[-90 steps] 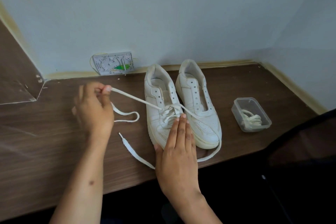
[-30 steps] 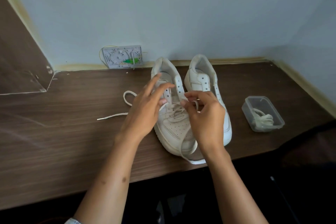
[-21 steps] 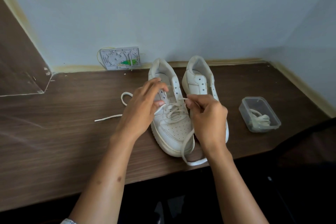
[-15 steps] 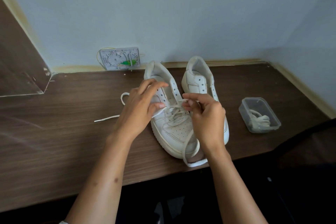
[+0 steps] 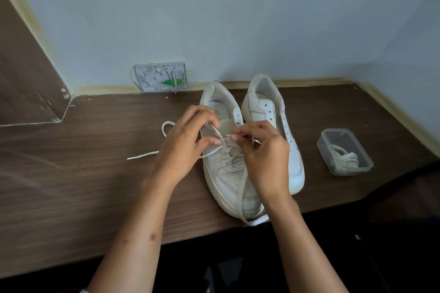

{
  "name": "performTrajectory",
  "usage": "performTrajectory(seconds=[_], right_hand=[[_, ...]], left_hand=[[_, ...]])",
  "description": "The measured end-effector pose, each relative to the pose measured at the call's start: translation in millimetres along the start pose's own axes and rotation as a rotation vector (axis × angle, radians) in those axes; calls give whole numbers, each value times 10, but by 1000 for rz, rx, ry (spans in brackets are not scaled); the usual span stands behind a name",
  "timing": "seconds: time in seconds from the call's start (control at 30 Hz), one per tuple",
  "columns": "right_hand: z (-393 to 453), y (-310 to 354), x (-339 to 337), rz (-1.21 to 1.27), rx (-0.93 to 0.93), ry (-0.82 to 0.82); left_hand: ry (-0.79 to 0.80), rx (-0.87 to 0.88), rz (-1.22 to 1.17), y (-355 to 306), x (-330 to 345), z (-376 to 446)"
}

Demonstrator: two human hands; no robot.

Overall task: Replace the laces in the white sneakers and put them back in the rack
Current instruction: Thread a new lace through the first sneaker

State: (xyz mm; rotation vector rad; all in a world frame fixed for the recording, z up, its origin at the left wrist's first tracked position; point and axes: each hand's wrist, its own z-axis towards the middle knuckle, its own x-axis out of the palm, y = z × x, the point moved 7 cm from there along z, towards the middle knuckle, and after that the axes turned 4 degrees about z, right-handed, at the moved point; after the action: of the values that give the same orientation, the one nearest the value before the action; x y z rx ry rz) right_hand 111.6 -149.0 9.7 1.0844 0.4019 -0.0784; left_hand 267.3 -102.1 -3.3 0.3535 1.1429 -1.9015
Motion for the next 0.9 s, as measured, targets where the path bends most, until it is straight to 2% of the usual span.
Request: performTrajectory(seconds=[0.17, 0.43, 0.6, 0.67, 0.77, 0.83, 0.9], right_hand=[[-38, -43, 58, -315, -58, -137], [18, -204, 208, -188, 87, 16], [24, -198, 170, -138, 141, 61], [-21, -116, 144, -196, 97, 54], [-200, 140, 135, -292, -77, -6], [-439, 258, 225, -333, -170, 53], [-724, 312, 328, -490, -212, 140]], left_hand=[[-23, 27, 42, -15, 3, -7], [-5, 39, 41, -5, 26, -28], [-26, 7, -68, -16, -24, -36], [-38, 3, -29, -22, -20, -38], [-20, 19, 92, -26, 39, -31], [-2, 55, 125, -27, 60, -23], [4, 87, 118, -24, 37, -17]])
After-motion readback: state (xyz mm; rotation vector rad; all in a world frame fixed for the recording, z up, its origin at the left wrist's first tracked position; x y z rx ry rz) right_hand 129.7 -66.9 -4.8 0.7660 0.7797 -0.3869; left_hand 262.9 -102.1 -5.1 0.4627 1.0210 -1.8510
